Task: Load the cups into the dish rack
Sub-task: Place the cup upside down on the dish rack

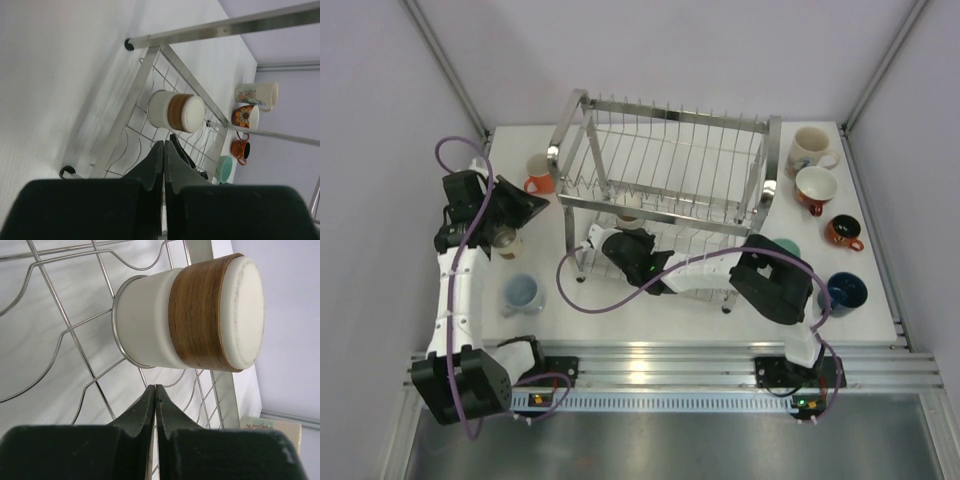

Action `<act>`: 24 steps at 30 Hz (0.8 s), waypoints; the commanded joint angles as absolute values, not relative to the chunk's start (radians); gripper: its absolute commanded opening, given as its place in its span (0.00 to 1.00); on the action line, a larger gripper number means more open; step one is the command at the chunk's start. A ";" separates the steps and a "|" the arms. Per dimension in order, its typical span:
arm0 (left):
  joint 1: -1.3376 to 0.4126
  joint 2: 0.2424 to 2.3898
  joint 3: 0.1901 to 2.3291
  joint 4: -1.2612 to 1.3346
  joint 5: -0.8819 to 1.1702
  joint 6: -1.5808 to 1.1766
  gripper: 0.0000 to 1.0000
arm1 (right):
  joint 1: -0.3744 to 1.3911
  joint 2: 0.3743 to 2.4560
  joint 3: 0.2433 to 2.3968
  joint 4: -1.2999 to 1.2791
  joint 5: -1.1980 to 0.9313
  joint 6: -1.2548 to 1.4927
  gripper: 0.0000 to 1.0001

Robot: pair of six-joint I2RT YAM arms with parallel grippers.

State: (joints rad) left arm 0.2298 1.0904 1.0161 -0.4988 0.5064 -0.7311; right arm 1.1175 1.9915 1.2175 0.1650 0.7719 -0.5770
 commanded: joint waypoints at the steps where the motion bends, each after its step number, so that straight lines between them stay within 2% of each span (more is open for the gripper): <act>1: 0.193 1.077 0.989 -0.456 0.568 -0.752 0.00 | 1.135 1.960 1.255 0.221 0.810 -0.586 0.00; 12: 0.110 1.055 0.977 -0.446 0.614 -0.805 0.00 | 1.140 2.016 1.250 0.397 0.807 -0.673 0.00; 24: 0.081 1.042 0.959 -0.446 0.603 -0.818 0.00 | 1.108 2.105 1.299 0.460 0.873 -0.696 0.00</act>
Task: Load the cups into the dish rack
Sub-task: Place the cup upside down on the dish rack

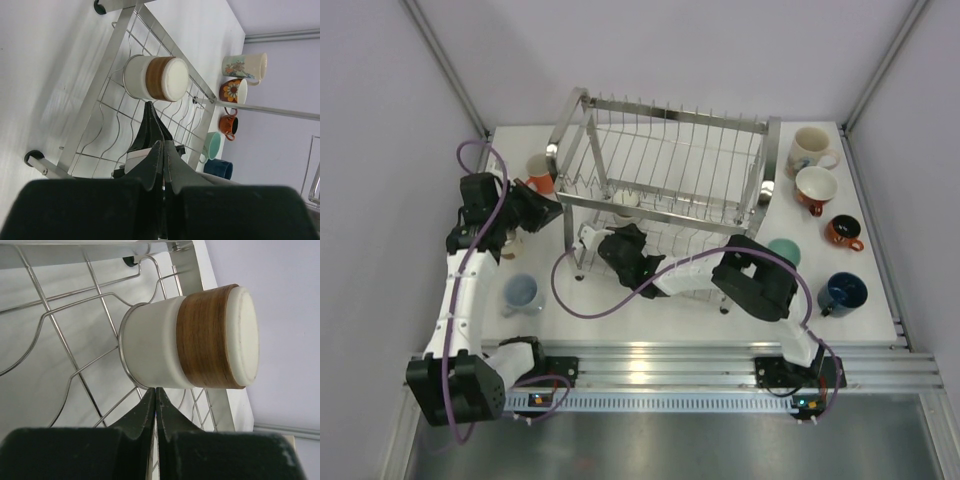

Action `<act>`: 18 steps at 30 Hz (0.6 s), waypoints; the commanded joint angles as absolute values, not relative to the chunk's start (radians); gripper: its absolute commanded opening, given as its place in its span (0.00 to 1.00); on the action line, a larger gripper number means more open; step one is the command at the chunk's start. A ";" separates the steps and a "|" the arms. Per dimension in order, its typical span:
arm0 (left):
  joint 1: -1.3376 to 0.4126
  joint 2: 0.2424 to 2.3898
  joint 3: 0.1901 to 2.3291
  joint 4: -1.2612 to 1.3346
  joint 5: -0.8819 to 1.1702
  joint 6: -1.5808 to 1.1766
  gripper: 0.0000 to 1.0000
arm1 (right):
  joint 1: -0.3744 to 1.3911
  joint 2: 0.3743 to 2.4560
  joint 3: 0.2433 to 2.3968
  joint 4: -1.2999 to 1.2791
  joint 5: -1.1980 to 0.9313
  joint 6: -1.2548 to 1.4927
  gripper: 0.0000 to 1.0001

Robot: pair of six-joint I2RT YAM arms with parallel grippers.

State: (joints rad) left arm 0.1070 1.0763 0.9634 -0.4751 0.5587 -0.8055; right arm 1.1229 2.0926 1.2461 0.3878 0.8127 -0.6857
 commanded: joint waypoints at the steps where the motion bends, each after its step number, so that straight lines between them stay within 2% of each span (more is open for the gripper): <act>1: 0.074 1.037 0.959 -0.446 0.603 -0.819 0.00 | 1.103 2.100 1.299 0.460 0.873 -0.695 0.00; 18: -0.067 0.999 0.940 -0.448 0.502 -0.861 0.00 | 1.088 2.095 1.287 0.597 0.989 -0.779 0.00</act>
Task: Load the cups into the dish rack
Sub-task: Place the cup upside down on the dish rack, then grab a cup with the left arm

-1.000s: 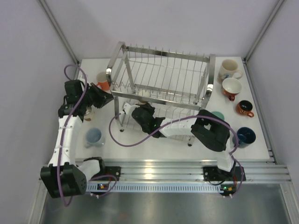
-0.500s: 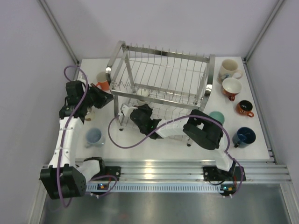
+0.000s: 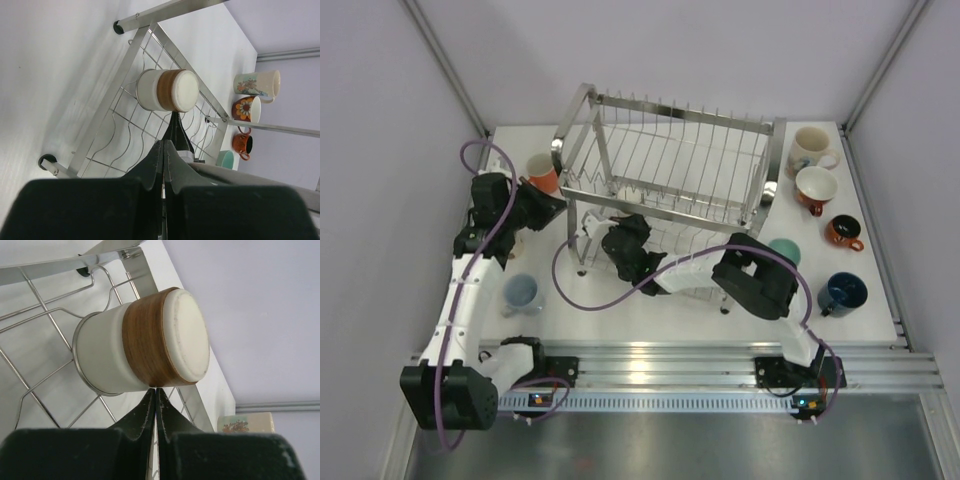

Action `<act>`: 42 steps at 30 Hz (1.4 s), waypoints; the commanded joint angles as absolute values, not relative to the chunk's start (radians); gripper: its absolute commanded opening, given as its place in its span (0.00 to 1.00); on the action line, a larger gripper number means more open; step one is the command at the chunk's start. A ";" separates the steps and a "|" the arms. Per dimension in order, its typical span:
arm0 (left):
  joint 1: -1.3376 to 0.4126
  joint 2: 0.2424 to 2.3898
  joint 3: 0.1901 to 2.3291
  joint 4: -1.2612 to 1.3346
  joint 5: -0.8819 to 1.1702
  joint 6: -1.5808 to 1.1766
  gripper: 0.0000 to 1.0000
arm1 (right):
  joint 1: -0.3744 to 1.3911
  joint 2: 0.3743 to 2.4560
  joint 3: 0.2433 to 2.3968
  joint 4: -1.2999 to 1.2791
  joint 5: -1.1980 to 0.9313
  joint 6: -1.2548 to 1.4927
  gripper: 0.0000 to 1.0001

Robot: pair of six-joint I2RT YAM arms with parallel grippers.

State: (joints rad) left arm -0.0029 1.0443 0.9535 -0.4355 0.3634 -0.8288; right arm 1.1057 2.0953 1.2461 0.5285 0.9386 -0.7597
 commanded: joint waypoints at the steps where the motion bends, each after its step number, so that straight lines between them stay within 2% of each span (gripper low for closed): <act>1: -0.067 0.993 0.937 -0.448 0.485 -0.859 0.00 | 1.088 2.089 1.279 0.597 0.994 -0.781 0.00; 6: -0.067 0.989 0.980 -0.505 0.384 -0.828 0.00 | 1.114 1.996 1.230 0.474 0.890 -0.695 0.00; 13: -0.049 1.068 1.146 -0.575 0.244 -0.736 0.02 | 1.206 1.731 1.180 0.106 0.718 -0.447 0.00; 19: -0.012 1.097 1.216 -0.600 0.195 -0.713 0.14 | 1.256 1.525 1.138 -0.129 0.537 -0.253 0.00; 24: 0.035 1.152 1.275 -0.613 0.268 -0.657 0.24 | 1.267 1.372 1.183 -0.306 0.284 -0.049 0.00; 26: 0.067 1.163 1.284 -0.623 0.273 -0.644 0.26 | 1.269 1.318 1.189 -0.327 0.208 0.056 0.01; 30: 0.126 1.172 1.293 -0.627 0.213 -0.631 0.38 | 1.267 1.168 1.212 -0.351 0.077 0.170 0.05; 33: 0.166 1.204 1.330 -0.656 0.118 -0.595 0.45 | 1.269 1.111 1.258 -0.368 -0.043 0.227 0.12; 34: 0.170 1.213 1.336 -0.669 0.092 -0.582 0.52 | 1.270 1.098 1.268 -0.365 -0.058 0.241 0.16; 36: 0.181 1.241 1.360 -0.676 0.034 -0.565 0.58 | 1.281 1.053 1.270 -0.342 -0.063 0.284 0.25; 37: 0.181 1.252 1.367 -0.681 0.019 -0.551 0.60 | 1.282 1.036 1.266 -0.328 -0.069 0.293 0.36; 38: 0.183 1.259 1.383 -0.696 -0.035 -0.545 0.64 | 1.284 1.022 1.264 -0.304 -0.072 0.302 0.41; 41: 0.189 1.295 1.410 -0.730 -0.109 -0.514 0.84 | 1.285 0.988 1.288 -0.317 -0.087 0.293 0.61; 42: 0.193 1.299 1.425 -0.754 -0.159 -0.506 0.86 | 1.287 0.979 1.314 -0.343 -0.087 0.290 0.66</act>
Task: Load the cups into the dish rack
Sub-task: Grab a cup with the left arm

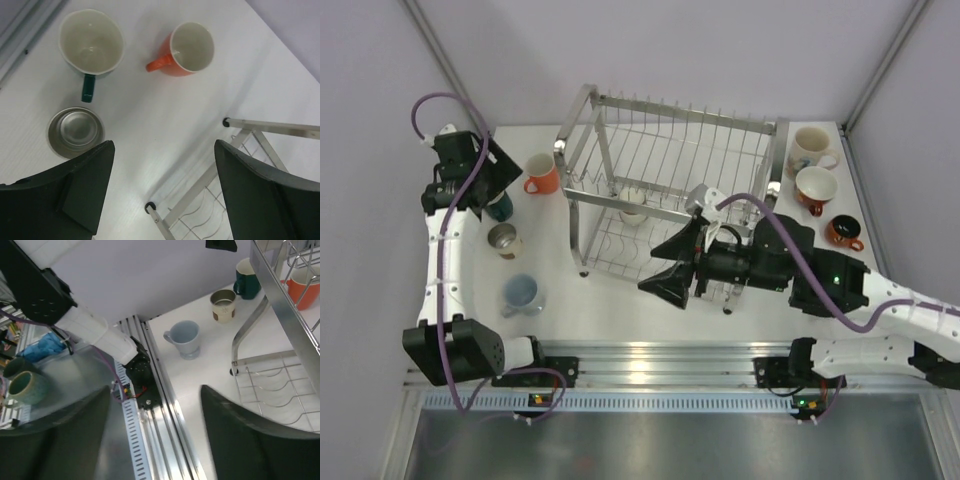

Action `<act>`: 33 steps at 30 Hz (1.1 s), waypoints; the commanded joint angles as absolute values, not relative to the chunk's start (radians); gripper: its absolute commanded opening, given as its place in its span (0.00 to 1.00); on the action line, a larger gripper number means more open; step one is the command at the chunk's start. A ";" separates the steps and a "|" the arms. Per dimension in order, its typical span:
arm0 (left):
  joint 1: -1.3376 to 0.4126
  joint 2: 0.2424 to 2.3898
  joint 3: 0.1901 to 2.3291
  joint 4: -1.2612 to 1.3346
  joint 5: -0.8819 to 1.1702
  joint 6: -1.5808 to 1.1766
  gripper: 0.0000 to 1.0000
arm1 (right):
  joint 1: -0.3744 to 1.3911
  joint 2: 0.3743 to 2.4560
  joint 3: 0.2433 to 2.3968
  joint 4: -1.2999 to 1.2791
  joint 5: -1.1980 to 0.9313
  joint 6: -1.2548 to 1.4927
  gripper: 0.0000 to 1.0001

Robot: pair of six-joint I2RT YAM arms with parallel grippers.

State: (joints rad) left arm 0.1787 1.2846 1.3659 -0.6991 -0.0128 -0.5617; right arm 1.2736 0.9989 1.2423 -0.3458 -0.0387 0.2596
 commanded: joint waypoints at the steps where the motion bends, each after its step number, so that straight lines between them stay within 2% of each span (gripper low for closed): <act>1: 0.199 1.302 1.431 -0.764 -0.176 -0.490 0.87 | 1.285 0.976 1.325 -0.353 -0.086 0.290 0.82; 4: 0.227 1.304 1.447 -0.801 -0.207 -0.466 0.87 | 1.287 0.937 1.313 -0.327 -0.074 0.308 0.97; 5: 0.238 1.296 1.436 -0.807 -0.213 -0.466 0.87 | 1.285 0.925 1.305 -0.313 -0.077 0.310 0.99; 16: 0.248 1.255 1.241 -0.834 -0.226 -0.422 0.77 | 1.287 0.805 1.227 -0.287 -0.043 0.284 1.00; 26: 0.244 1.347 1.193 -0.827 -0.126 -0.422 0.57 | 1.285 0.785 1.212 -0.311 -0.064 0.268 0.99; 33: 0.232 1.405 1.128 -0.784 -0.087 -0.420 0.55 | 1.287 0.779 1.200 -0.307 -0.045 0.256 0.99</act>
State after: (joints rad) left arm 0.2394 1.3800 1.1526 -0.8295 -0.1120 -0.4305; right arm 1.2747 0.7879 1.1976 -0.3351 -0.0525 0.2726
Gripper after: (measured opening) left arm 0.554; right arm 0.993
